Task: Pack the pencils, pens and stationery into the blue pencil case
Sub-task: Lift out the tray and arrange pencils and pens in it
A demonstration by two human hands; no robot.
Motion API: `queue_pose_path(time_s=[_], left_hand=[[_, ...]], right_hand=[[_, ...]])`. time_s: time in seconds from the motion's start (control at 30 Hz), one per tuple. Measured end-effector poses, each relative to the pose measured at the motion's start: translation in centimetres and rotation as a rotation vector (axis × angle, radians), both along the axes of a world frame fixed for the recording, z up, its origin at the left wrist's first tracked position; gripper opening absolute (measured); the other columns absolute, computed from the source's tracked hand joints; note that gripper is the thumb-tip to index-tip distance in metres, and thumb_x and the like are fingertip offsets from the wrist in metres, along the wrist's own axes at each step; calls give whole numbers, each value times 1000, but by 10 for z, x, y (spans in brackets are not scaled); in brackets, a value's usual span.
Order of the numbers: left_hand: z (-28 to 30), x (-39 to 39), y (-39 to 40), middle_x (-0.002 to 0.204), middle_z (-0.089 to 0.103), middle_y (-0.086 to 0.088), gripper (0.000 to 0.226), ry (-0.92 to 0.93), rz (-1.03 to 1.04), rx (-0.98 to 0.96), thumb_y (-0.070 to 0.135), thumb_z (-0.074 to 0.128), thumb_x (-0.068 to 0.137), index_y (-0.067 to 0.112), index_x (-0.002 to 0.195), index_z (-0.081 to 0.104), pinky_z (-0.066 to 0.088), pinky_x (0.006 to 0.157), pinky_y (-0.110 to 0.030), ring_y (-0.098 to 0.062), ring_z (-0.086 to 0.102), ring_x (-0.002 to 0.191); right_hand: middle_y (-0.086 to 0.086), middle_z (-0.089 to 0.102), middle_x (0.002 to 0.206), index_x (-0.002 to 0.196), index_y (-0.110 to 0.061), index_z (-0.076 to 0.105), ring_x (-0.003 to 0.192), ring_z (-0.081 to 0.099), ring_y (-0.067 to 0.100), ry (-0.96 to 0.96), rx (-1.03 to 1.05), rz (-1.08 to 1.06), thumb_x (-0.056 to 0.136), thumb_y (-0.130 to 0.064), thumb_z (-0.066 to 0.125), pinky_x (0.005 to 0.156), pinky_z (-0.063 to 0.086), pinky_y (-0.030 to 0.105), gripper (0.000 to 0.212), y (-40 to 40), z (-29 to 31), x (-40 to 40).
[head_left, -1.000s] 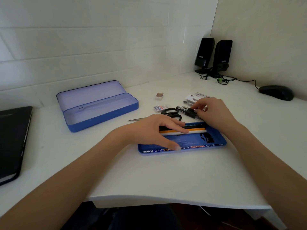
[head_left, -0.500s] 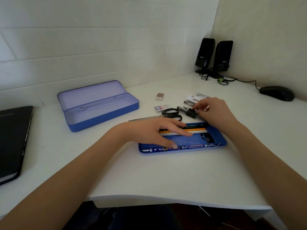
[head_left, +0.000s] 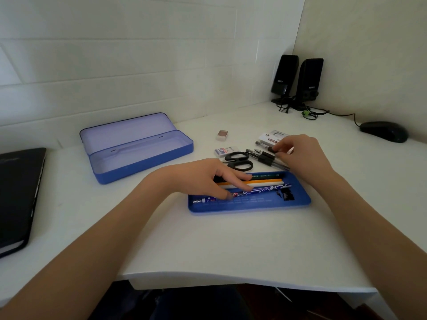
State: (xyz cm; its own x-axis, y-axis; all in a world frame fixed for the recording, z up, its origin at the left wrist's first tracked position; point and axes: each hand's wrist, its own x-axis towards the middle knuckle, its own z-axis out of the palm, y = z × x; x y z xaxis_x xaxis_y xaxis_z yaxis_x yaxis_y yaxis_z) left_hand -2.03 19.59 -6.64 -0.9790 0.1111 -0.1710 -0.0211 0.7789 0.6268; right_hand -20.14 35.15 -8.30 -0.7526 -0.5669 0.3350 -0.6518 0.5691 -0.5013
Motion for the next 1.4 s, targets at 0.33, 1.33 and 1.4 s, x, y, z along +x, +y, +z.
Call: queue_pose_path(time_s=[0.33,1.33,1.4], left_hand=[[0,2,-5,122,65,13,35,96,125,93,0,67,81,22,107,72,38,101,-7,6,54,117],[0,3,-8,123,64,16,35,84,128,11,13,70,82,26,114,68,34,106,-12,8,51,119],[0,3,-8,124,64,14,35,85,121,13,13,70,82,24,115,67,33,105,-8,9,50,119]], right_hand=[[8,70,97,92,-13,74,83,54,14,-5,43,-60,83,-18,67,74,44,29,12,7,7,1],[8,74,89,88,-11,77,78,61,18,-45,119,-10,84,-18,65,69,47,30,14,5,7,4],[9,74,87,85,-11,77,79,64,21,-29,153,-11,84,-16,64,69,50,32,14,4,8,5]])
